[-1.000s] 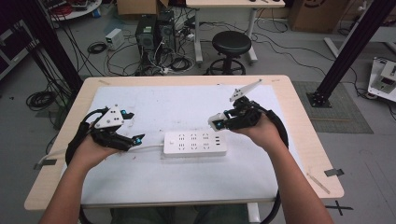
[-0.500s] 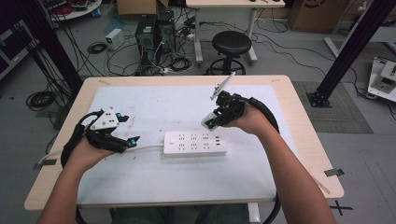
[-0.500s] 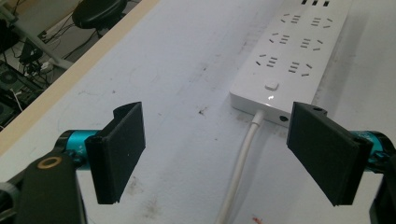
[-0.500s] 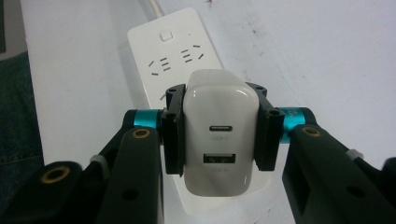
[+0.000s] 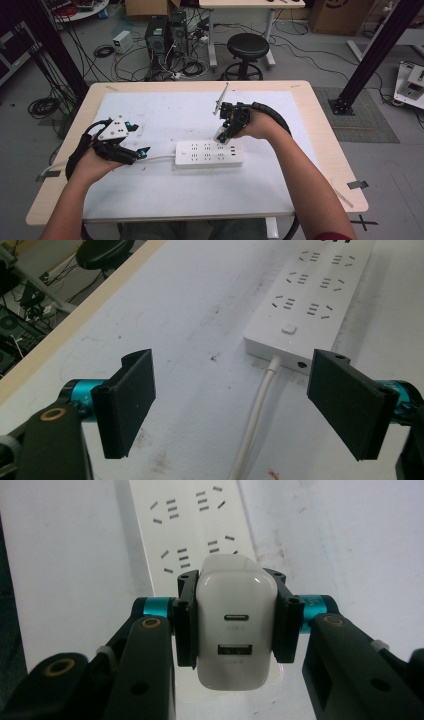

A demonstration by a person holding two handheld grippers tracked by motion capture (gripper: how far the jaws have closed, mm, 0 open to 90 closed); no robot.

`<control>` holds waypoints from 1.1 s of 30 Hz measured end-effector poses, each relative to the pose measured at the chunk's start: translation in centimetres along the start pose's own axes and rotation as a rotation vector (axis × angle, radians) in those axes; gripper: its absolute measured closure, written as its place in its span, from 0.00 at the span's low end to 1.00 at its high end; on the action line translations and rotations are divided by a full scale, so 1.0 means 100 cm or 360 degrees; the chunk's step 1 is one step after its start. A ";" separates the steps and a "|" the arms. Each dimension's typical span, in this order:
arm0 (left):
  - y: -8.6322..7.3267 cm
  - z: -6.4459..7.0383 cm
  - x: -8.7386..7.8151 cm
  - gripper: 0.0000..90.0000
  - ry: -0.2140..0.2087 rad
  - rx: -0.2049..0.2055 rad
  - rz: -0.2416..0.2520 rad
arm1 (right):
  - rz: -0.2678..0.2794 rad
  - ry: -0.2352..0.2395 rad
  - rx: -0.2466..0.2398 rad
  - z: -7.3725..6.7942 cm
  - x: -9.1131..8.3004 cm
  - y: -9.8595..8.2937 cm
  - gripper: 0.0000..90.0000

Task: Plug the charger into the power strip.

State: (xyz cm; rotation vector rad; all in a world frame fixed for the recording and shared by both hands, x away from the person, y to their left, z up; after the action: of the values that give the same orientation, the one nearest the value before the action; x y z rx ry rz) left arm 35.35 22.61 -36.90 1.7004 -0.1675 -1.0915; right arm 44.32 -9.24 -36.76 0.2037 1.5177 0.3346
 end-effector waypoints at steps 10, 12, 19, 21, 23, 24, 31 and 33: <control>-0.007 0.000 0.003 0.22 0.0001 -0.0013 -0.0014 | -0.0122 0.0047 -0.0067 0.003 0.019 0.001 0.71; -0.007 -0.001 0.004 0.22 -0.0002 -0.0012 -0.0018 | -0.0151 0.0047 -0.0075 0.003 0.021 0.001 0.71; -0.009 -0.001 0.006 0.22 -0.0003 -0.0013 -0.0026 | -0.0206 0.0055 -0.0123 0.004 0.024 0.002 0.71; -0.009 -0.001 0.006 0.22 -0.0002 -0.0028 -0.0014 | -0.0244 0.0053 -0.0199 0.004 0.026 0.005 0.71; -0.009 -0.001 0.006 0.22 0.0000 -0.0028 -0.0012 | -0.0262 0.0057 -0.0216 0.003 0.026 0.006 0.71; -0.009 -0.001 0.007 0.22 -0.0001 -0.0029 -0.0013 | -0.0271 0.0064 -0.0250 0.003 0.027 0.007 0.71; -0.009 0.000 0.008 0.22 0.0000 -0.0019 -0.0018 | -0.0323 0.0037 -0.0388 0.000 0.032 0.016 0.71; -0.009 0.001 0.009 0.22 -0.0002 -0.0022 -0.0020 | -0.0323 0.0044 -0.0387 0.001 0.032 0.016 0.71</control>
State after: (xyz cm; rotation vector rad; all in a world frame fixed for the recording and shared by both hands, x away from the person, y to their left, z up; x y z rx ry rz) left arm 35.49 22.39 -38.13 1.6904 -0.1504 -1.1007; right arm 44.30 -6.66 -39.28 -0.1466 1.4955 0.3568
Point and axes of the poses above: each handheld gripper's, and its own axes: x roughly forward along the jaws, y roughly out of its top, z roughly to its right, the point moved 4 cm from there along x, roughly forward along the jaws, and after that the axes turned 15 degrees about -x, right-handed, at the moved point
